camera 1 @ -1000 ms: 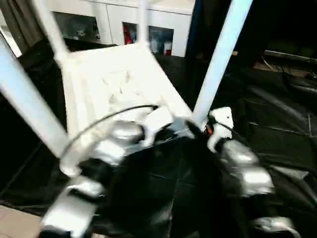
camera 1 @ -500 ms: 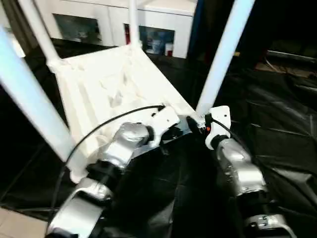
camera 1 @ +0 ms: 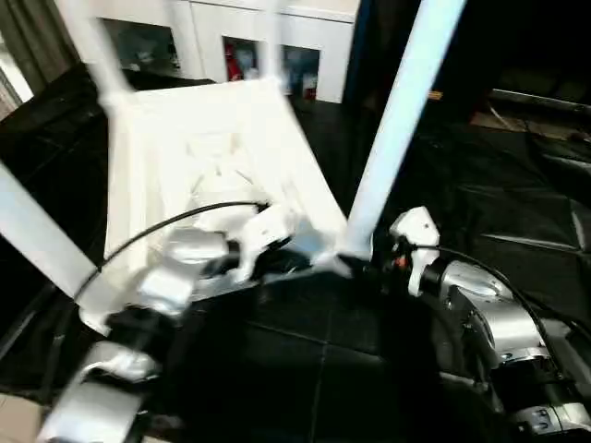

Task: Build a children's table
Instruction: Rotate leg to tighten

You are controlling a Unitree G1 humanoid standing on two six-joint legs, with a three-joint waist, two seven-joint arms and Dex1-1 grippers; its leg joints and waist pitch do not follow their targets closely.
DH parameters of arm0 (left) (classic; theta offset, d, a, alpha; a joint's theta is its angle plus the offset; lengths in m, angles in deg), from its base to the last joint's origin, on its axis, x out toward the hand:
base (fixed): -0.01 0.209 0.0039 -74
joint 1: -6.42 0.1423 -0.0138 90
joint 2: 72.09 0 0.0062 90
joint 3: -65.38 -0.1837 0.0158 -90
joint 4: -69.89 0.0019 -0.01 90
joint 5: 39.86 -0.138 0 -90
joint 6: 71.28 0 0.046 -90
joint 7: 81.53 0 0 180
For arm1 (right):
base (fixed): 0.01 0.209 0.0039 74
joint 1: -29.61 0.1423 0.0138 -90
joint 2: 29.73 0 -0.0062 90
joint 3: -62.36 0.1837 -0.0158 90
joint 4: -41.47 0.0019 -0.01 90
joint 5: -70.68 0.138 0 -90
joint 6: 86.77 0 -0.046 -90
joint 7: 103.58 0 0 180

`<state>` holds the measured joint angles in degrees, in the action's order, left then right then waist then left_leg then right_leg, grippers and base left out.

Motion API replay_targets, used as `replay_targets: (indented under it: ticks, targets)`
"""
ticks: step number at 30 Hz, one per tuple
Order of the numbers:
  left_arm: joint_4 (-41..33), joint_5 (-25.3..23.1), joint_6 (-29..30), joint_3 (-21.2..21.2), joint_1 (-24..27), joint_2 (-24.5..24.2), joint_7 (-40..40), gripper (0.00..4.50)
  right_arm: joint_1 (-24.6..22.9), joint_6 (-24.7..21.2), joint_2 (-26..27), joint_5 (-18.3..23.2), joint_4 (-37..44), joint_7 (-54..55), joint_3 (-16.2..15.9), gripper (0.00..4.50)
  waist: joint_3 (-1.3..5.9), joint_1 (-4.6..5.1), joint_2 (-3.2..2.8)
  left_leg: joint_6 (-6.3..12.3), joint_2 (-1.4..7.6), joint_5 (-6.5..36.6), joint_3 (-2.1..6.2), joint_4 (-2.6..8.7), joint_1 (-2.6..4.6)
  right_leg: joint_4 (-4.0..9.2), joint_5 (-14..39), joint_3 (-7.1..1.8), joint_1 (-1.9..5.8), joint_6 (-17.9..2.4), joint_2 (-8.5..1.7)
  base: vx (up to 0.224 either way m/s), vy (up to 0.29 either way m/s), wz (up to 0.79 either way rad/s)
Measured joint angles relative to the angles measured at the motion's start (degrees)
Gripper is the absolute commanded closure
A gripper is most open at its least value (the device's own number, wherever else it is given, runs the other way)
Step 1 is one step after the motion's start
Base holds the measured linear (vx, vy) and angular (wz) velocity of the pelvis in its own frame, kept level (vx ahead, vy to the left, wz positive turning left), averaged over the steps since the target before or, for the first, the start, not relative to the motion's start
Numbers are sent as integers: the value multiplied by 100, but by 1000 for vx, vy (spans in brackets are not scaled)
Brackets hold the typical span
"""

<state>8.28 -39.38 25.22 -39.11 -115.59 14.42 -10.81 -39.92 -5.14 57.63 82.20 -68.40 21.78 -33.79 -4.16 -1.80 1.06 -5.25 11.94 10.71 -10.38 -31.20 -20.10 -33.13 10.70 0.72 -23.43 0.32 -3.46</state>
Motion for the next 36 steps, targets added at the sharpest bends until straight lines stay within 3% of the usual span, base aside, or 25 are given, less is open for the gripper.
replay_targets:
  ticks: [3, 9, 16, 19, 24, 28, 35, 36]
  targets:
    - [-69, 77, 53, -6, 40, -84, 164, 450, 13, -8, -35, 14, 3, -187, 0, 97, -4, 0, 6, 18, -1, -8, -2, -1, -4, 0, 2, 0, -3, -3, 0, 0, 0, 0]
    - [-82, 141, 33, 4, 80, -179, 197, 450, 10, 5, -86, 17, 3, -336, -61, 165, -8, 19, 9, 19, 2, -9, -3, -1, 0, -8, 2, 1, -3, -4, 2, 0, 0, 0]
    - [-70, 115, -45, 19, 88, -155, 88, 450, -13, 28, -47, 7, 3, -247, -49, 180, -9, 17, 8, 19, 2, -9, -5, -1, 0, -10, 2, -1, -1, -5, 2, 0, 0, 0]
    - [133, 15, -74, 33, -33, 53, -346, 450, -13, 31, 195, -100, -94, 401, 83, 180, -9, 17, 9, -11, 1, 5, -4, -11, 3, -12, -10, -3, 12, -21, 1, 0, 0, 0]
    - [468, -342, 122, 41, -318, 697, -1578, 450, 58, -32, 1159, -332, -333, 2644, 595, 180, -10, 22, 10, -25, -2, -1, 10, -25, 11, -4, -2, -9, 20, 0, -5, 0, 0, 0]
    - [530, -532, 315, 6, -387, 1097, -2121, 450, 119, -87, 1626, -566, -349, 3796, 719, 180, -1, 7, 5, -27, -7, -2, 13, -25, 11, 1, -1, -17, 25, 3, -7, 0, 0, 0]
    - [529, -646, 399, 4, -393, 1345, -2425, 450, 139, -25, 1901, -867, -327, 4543, 780, 180, 20, -16, -28, -28, -11, 1, 19, -12, 9, 3, 9, -17, 32, 20, -8, 0, 0, 0]
    - [530, -645, 394, 4, -393, 1345, -2421, 450, 142, 3, 1898, -869, -329, 4538, 780, 125, 19, -15, -30, -27, -11, 0, 19, -12, 9, 3, 9, -16, 32, 21, -8, 0, 0, 0]
